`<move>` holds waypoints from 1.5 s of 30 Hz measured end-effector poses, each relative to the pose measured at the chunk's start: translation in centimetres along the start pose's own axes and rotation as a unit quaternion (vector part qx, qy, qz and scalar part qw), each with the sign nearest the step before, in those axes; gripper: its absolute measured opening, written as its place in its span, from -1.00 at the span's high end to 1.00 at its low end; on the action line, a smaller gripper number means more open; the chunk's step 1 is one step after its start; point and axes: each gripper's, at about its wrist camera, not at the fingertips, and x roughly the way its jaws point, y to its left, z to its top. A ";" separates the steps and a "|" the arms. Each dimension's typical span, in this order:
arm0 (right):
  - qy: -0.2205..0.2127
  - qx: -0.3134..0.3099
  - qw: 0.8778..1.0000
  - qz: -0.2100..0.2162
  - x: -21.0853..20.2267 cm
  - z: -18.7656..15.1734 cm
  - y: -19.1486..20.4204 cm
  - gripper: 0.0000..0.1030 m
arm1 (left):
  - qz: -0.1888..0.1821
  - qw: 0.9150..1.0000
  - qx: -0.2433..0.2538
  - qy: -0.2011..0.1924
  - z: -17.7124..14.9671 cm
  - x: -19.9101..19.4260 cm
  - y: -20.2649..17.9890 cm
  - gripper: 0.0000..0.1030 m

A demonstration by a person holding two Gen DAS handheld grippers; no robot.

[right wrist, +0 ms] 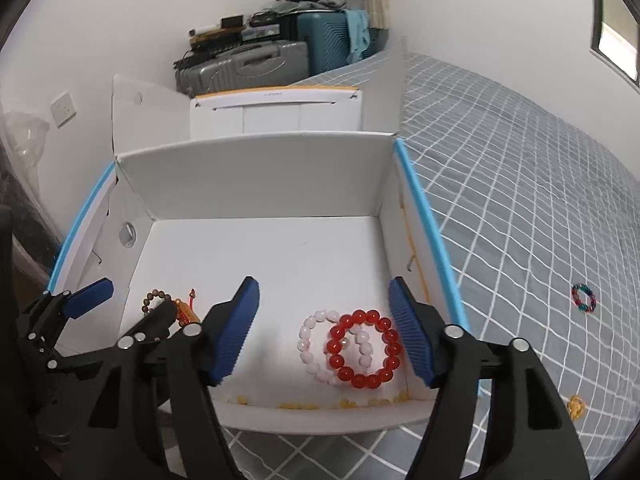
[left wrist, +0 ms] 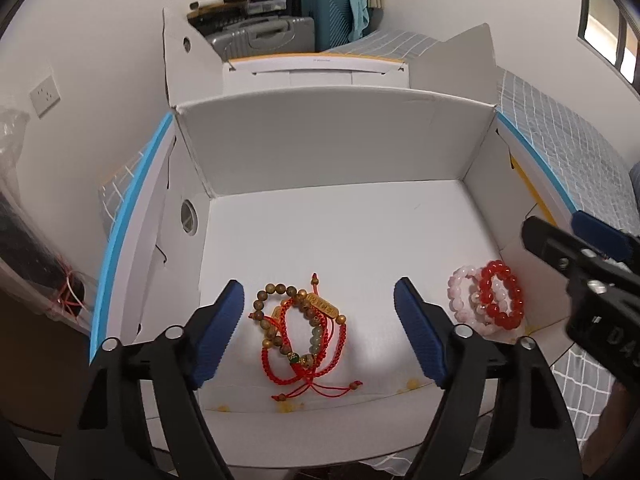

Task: Organize jewelry
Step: 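Open left tool dropping wooden bracelet while right tool releases red bracelet into box, then move both tools back over the bed toward the last two bracelets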

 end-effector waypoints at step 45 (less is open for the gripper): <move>0.019 0.201 0.968 -0.152 -6.4 -14.8 -29.8 -0.68 | -0.172 0.968 0.181 -0.019 1.5 -1.2 -30.9 -0.89</move>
